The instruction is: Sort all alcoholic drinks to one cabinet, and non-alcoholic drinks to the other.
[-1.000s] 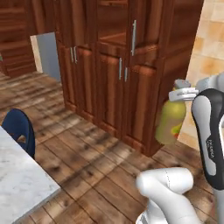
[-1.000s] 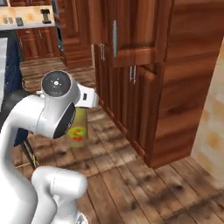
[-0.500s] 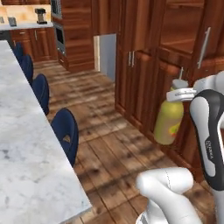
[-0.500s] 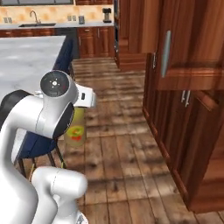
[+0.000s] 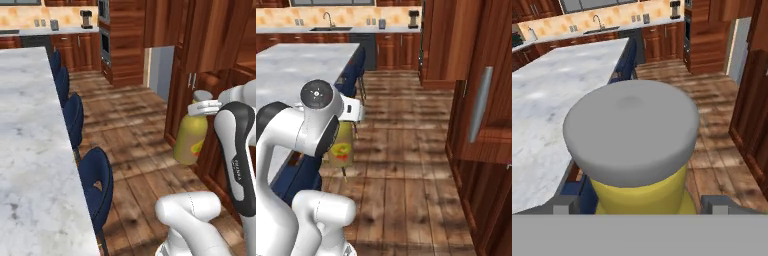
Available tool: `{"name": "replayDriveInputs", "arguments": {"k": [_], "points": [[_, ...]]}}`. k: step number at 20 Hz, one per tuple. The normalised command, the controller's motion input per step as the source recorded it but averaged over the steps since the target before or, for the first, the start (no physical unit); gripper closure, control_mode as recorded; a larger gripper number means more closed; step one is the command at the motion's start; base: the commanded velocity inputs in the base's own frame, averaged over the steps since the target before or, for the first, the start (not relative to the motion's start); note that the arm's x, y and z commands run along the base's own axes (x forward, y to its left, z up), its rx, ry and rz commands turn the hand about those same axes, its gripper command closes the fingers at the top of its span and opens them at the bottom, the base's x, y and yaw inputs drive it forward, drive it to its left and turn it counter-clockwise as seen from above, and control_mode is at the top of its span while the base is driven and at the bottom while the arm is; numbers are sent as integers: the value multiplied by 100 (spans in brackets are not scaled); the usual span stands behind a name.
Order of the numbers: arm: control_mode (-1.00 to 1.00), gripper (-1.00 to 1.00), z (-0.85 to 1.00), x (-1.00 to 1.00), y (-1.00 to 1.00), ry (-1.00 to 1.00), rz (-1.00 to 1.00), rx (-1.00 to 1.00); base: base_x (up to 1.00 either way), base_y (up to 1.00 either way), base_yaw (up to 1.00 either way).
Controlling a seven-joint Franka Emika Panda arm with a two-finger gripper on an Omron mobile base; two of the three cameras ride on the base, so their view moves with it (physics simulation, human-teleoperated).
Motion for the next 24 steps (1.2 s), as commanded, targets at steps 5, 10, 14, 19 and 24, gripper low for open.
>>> {"name": "replayDriveInputs", "arguments": {"k": [5,10,14,19,24], "points": [[100,100,0,0,0,0,0,0,100,-56,-16],[100,100,0,0,0,0,0,0,98,-70,-40],[100,100,0,0,0,0,0,0,64,-55,-46],[100,100,0,0,0,0,0,0,-5,-12,-52],[100,100,0,0,0,0,0,0,14,28,-55]]}}
